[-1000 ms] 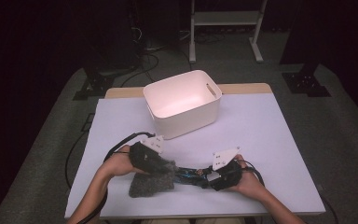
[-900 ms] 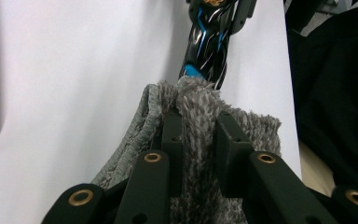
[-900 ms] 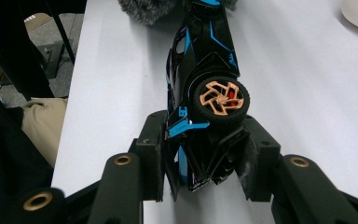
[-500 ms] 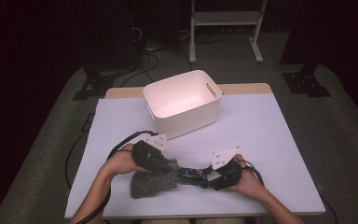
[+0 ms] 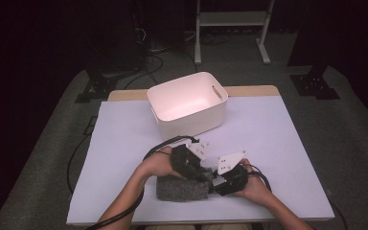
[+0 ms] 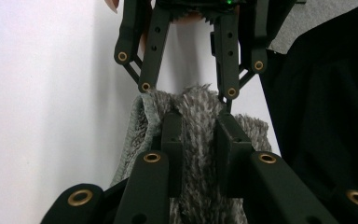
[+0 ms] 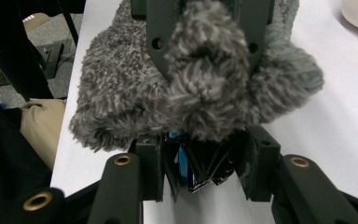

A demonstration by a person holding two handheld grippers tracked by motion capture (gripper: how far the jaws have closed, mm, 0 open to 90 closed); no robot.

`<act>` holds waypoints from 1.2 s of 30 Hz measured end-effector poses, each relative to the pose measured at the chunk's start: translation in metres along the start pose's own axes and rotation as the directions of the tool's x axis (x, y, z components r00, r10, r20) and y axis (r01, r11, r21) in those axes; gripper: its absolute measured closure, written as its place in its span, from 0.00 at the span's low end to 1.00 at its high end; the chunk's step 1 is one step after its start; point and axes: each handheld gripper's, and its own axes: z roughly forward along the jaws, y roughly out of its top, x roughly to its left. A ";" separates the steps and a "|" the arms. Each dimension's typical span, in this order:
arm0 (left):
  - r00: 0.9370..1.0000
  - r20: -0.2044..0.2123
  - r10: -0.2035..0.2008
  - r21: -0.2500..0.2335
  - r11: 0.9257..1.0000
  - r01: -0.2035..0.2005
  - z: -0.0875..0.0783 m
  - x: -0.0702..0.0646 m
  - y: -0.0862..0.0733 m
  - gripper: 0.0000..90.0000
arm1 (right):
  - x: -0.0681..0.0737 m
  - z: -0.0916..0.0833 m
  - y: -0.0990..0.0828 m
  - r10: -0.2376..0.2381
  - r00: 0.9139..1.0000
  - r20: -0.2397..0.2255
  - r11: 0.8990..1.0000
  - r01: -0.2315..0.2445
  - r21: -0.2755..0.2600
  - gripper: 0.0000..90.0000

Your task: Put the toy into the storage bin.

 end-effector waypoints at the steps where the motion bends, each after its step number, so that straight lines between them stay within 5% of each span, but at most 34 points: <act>1: 1.000 0.000 -0.008 -0.007 1.000 0.008 -0.001 -0.001 -0.001 0.84 | 0.000 0.000 0.000 0.000 1.000 -0.001 1.000 0.000 0.000 0.63; 9: 0.997 -0.038 -0.062 0.000 0.998 0.062 -0.020 -0.004 -0.027 0.83 | 0.000 0.000 0.000 -0.002 1.000 0.001 1.000 0.002 0.001 0.63; 17: 0.987 -0.106 -0.123 0.004 0.992 0.124 -0.050 -0.009 -0.056 0.82 | 0.000 0.000 0.000 0.002 1.000 0.000 1.000 -0.002 0.004 0.63; 23: 0.986 -0.082 -0.143 -0.011 0.990 0.142 -0.046 -0.009 -0.065 0.83 | -0.001 0.000 0.002 0.017 1.000 -0.005 1.000 -0.017 0.022 0.62; 30: 0.986 -0.076 -0.146 -0.021 0.989 0.145 -0.046 -0.009 -0.066 0.83 | -0.003 0.006 0.006 0.044 0.999 -0.016 0.997 -0.043 0.057 0.49; 34: 0.987 -0.076 -0.144 -0.023 0.990 0.143 -0.046 -0.009 -0.066 0.82 | -0.004 0.012 0.016 0.034 0.999 -0.026 0.998 -0.033 0.062 0.48; 36: 0.987 -0.071 -0.144 -0.021 0.989 0.143 -0.046 -0.008 -0.066 0.82 | -0.004 0.017 0.021 0.023 0.999 -0.031 0.997 -0.021 0.075 0.56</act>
